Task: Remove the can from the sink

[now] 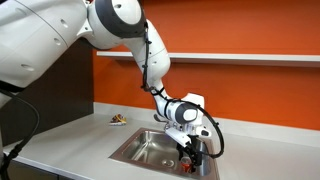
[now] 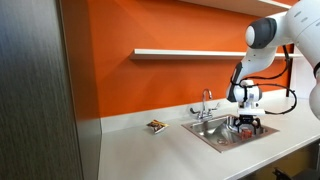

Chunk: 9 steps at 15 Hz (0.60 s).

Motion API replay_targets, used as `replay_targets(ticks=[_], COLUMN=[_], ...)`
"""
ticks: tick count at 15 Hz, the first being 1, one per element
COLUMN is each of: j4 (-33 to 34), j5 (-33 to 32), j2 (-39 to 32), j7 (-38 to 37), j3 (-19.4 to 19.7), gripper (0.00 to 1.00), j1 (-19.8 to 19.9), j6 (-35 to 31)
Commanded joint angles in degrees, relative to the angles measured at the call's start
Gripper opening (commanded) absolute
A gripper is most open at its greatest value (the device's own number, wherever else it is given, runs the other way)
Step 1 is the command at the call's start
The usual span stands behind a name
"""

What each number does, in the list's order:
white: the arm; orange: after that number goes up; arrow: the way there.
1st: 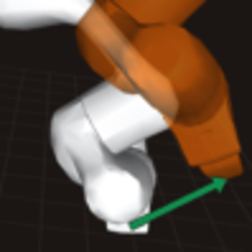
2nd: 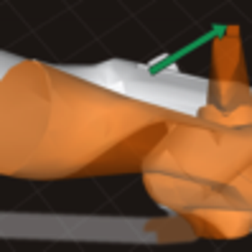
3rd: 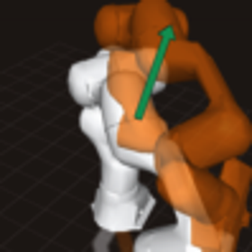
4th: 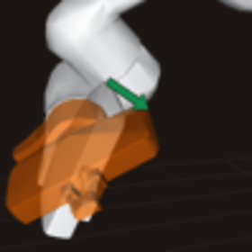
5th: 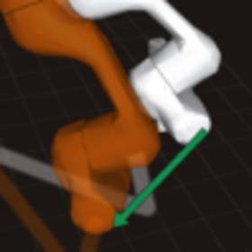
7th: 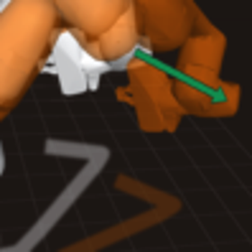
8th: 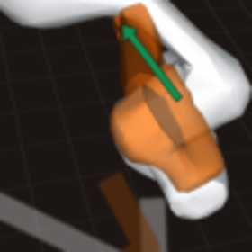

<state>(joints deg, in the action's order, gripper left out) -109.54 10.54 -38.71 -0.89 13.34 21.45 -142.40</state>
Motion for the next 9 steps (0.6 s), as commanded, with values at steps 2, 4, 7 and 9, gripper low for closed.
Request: replay_targets(ticks=[2, 4, 7, 9], j4=[1.43, 1.46, 1.48, 1.52], j5=[0.12, 0.15, 0.3, 0.53], j2=[-0.01, 0.05, 0.07, 0.0], j7=[-0.13, -0.12, -0.09, 0.0], j3=[-0.65, -0.67, -0.73, -0.87], gripper=[1.0, 1.0, 0.74, 0.68], j1=[0.89, 0.87, 0.93, 1.08], j6=[3.1, 3.39, 3.31, 3.05])
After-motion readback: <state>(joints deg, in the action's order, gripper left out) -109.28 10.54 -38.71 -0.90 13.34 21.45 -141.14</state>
